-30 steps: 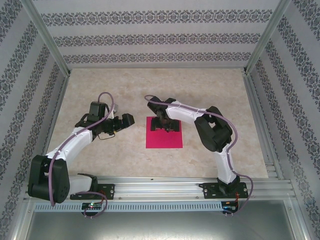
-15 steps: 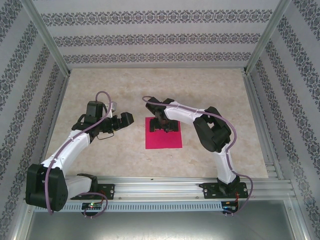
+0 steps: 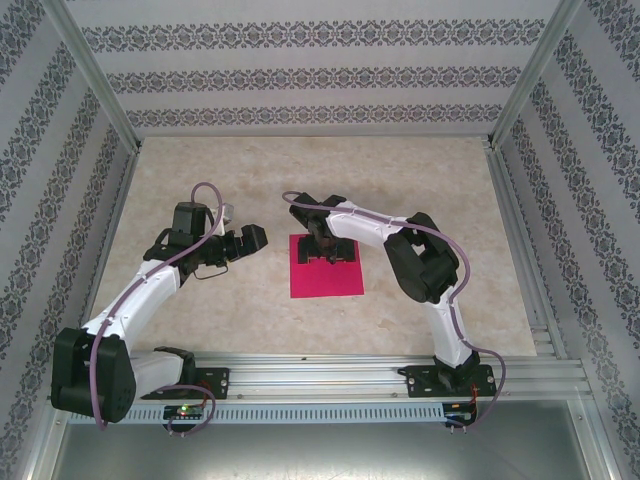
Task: Fold a paper plane with a square sheet of paper (pick it up from the middle)
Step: Fold the square sheet of paper in half at the center of the table.
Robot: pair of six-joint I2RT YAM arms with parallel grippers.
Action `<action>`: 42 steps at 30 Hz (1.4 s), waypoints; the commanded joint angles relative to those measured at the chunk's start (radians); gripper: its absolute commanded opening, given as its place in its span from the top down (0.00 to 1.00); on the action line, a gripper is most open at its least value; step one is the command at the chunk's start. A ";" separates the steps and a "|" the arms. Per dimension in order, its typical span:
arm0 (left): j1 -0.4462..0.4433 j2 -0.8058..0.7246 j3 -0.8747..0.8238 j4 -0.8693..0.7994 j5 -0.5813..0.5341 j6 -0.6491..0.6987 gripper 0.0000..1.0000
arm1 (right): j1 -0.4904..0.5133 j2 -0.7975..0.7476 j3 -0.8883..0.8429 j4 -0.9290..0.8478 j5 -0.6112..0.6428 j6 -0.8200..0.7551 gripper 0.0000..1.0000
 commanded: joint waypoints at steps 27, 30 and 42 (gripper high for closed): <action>-0.012 0.005 0.009 -0.039 -0.040 0.047 0.00 | 0.019 0.007 -0.025 0.034 -0.021 -0.008 0.23; -0.012 0.008 0.011 -0.039 -0.042 0.047 0.00 | 0.017 -0.012 -0.025 0.036 -0.015 -0.007 0.25; -0.012 0.003 0.015 -0.065 -0.060 0.052 0.00 | 0.013 -0.107 -0.038 0.067 -0.020 -0.011 0.50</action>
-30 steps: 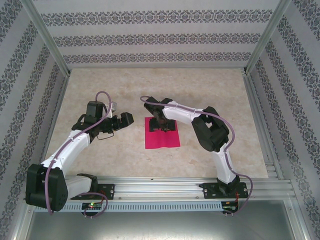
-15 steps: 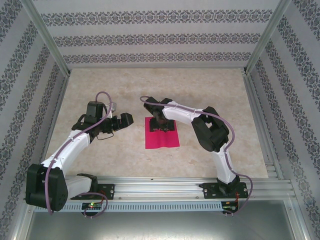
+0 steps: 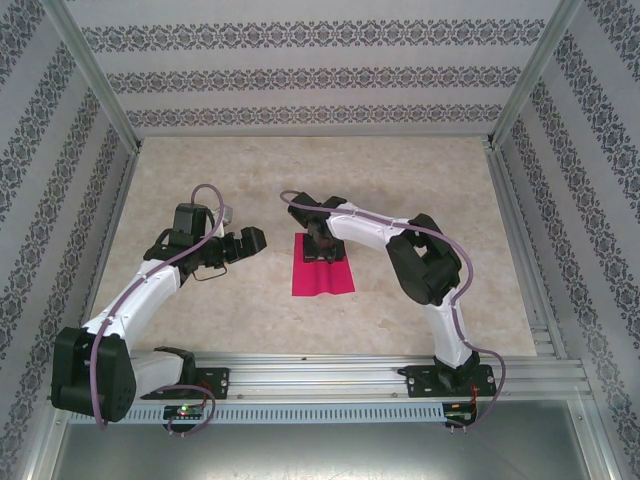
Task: Fold a paper plane with a square sheet of paper (pick it up from the middle)
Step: Fold the square sheet of paper in half at the center of the table.
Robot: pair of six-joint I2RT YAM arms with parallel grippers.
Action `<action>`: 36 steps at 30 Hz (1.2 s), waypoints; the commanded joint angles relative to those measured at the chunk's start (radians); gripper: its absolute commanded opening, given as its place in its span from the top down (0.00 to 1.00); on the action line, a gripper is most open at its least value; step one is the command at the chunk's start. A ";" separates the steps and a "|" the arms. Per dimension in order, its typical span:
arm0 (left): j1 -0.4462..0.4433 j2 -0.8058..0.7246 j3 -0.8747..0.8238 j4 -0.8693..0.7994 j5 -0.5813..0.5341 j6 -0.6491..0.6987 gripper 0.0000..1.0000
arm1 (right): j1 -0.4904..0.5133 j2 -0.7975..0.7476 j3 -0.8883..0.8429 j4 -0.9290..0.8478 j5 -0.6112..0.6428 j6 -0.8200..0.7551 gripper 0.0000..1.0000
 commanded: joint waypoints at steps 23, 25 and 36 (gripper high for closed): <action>-0.012 -0.014 0.024 -0.024 0.000 -0.012 0.00 | -0.186 -0.298 -0.435 0.871 -0.677 0.338 0.59; -0.012 -0.010 0.025 -0.018 0.006 -0.021 0.00 | -0.187 -0.253 -0.451 0.919 -0.699 0.353 0.58; -0.012 -0.098 0.053 -0.153 -0.021 -0.013 0.00 | -0.195 -0.152 -0.395 0.618 -0.568 0.126 0.55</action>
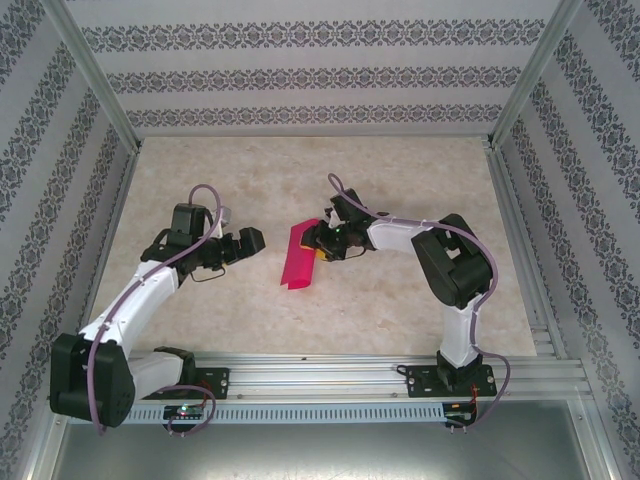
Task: Fold a paper plane with a square sheet of paper (pick it up from the middle)
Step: Fold the square sheet of paper in half at the center of the table.
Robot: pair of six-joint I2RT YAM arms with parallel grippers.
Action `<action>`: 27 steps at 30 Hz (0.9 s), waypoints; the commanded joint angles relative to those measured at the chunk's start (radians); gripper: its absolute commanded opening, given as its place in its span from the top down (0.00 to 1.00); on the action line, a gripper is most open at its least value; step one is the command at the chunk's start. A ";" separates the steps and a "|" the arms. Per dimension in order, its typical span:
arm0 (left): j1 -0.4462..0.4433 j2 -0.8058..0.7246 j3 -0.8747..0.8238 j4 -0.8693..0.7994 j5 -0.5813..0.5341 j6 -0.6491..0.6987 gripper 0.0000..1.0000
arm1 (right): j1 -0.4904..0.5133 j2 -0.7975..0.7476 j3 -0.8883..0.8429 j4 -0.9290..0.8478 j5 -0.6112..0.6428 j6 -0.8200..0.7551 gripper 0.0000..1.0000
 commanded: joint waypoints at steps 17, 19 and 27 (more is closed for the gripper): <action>-0.013 -0.148 0.167 -0.334 -0.089 0.038 0.00 | -0.016 -0.017 0.049 -0.263 0.115 -0.211 0.45; -0.012 -0.145 0.166 -0.329 -0.071 0.041 0.00 | -0.016 -0.027 0.044 -0.275 0.115 -0.215 0.44; -0.013 -0.169 0.123 -0.304 -0.060 -0.022 0.00 | -0.018 -0.034 0.027 -0.289 0.082 -0.238 0.43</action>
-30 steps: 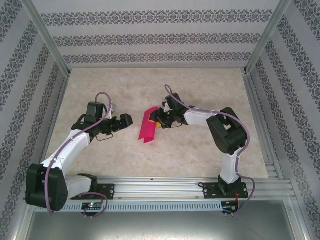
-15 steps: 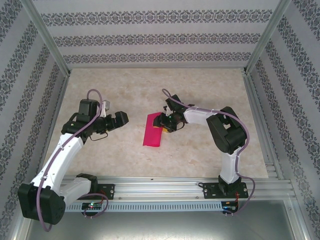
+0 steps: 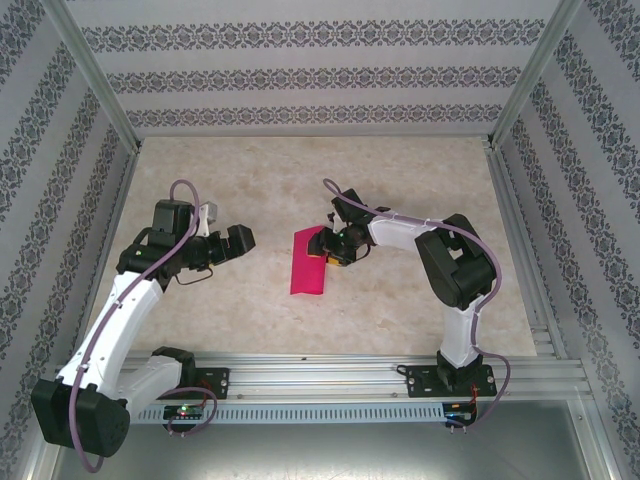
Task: Fold a paper plane with a square sheet of paper (pick it up from the middle)
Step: Fold the square sheet of paper in half at the center of the table.
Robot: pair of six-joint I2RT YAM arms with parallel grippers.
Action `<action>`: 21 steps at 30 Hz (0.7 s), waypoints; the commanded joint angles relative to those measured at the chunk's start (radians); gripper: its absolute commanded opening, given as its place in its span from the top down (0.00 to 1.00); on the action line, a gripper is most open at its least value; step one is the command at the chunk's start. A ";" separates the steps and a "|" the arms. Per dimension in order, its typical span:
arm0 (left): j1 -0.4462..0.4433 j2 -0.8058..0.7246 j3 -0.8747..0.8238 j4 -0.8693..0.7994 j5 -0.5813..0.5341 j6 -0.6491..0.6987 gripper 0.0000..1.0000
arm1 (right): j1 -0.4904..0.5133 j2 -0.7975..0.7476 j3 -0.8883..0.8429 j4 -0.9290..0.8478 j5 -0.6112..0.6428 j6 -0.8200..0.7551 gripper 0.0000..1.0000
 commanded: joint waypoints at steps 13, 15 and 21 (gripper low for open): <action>-0.012 -0.088 -0.047 -0.014 0.040 -0.057 0.00 | -0.023 -0.030 -0.034 -0.039 0.011 -0.071 0.37; -0.013 -0.086 -0.068 0.011 0.060 -0.072 0.00 | -0.031 -0.041 -0.035 -0.045 0.018 -0.056 0.37; -0.012 -0.087 -0.114 0.081 0.112 -0.096 0.00 | -0.033 -0.143 -0.090 0.004 0.076 0.037 0.37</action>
